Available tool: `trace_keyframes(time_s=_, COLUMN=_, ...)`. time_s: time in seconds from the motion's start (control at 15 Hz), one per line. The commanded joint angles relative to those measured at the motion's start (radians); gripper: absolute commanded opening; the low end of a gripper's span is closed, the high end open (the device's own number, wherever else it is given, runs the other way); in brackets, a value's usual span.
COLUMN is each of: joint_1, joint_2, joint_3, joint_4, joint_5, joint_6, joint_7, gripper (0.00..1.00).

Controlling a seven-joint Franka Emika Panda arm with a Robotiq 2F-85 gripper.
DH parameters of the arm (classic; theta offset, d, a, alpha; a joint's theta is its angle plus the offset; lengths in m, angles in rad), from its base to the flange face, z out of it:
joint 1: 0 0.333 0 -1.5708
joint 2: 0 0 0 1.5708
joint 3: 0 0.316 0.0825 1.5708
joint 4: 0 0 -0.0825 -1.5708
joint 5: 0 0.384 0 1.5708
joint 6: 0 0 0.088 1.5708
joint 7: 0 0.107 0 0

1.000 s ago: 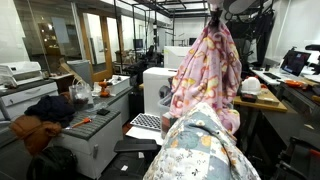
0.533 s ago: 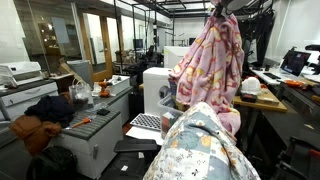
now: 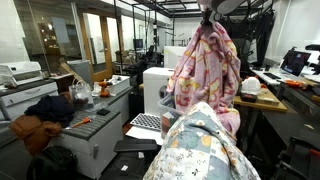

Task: Place the pink fleece blanket on the clear storage bin

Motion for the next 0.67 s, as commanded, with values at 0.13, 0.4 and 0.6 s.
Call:
trace_keyframes(time_s=0.13, joint_1=-0.006, joint_2=0.025, joint_3=0.007, joint_4=-0.021, joint_5=0.175, joint_6=0.159, joint_7=-0.061, gripper=0.02)
trace_keyframes(time_s=0.4, joint_1=-0.002, joint_2=0.042, joint_3=-0.016, joint_4=-0.037, joint_5=0.213, joint_6=0.200, joint_7=-0.056, gripper=0.02)
trace_keyframes(time_s=0.6, joint_1=-0.002, joint_2=0.050, joint_3=-0.021, joint_4=-0.040, joint_5=0.236, joint_6=0.205, joint_7=-0.066, gripper=0.32)
